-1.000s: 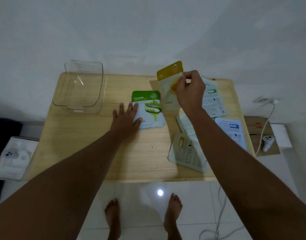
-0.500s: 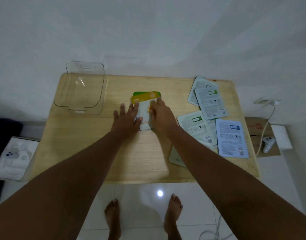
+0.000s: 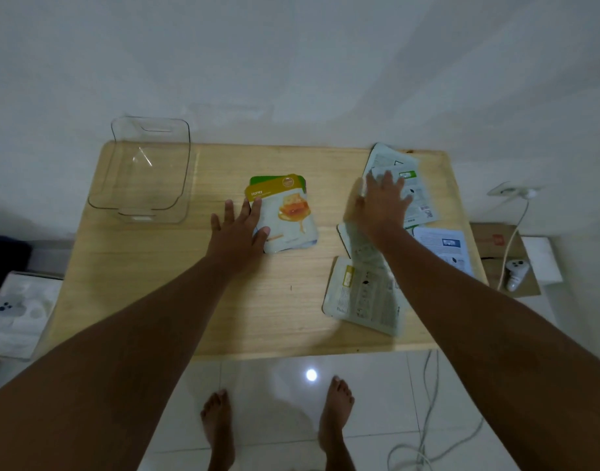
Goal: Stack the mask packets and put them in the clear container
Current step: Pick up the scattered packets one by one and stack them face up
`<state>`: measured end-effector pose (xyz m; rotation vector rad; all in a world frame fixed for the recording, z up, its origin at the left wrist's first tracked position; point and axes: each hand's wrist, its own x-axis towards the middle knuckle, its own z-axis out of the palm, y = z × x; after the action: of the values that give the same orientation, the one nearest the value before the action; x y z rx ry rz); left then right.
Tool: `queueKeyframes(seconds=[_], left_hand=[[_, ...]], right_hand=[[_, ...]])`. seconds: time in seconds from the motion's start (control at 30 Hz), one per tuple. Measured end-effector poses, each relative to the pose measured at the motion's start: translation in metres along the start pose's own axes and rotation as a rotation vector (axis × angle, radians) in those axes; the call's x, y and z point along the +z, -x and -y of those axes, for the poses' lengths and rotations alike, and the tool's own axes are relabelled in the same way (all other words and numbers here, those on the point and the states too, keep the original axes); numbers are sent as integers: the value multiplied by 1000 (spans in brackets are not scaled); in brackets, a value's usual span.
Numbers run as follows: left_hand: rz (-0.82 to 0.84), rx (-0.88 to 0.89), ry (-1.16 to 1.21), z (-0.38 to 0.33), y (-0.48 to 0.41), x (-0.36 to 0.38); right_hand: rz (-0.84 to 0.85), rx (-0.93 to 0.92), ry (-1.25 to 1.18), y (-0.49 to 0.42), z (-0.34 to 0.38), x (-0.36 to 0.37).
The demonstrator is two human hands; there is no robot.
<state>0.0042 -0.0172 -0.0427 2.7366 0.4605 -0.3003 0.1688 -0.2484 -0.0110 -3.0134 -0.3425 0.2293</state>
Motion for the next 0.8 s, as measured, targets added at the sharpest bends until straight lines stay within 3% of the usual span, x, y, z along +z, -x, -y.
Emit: queueKeyframes(seconds=[0.13,0.57,0.67,0.8], left_hand=[[-3,4,8,1,0,1],[-14,-7,-10,-3,0,-1],[-1,-8,2,-3,0,-2],[14,-12,6,-4,1,-4]], right_hand=[[50,29,-73,-6,-20,3],[-82,-55,-56,5,-11,-15],[-217,-53,-192,6,-5,-27],[-443,-50,-600,15,22,-42]])
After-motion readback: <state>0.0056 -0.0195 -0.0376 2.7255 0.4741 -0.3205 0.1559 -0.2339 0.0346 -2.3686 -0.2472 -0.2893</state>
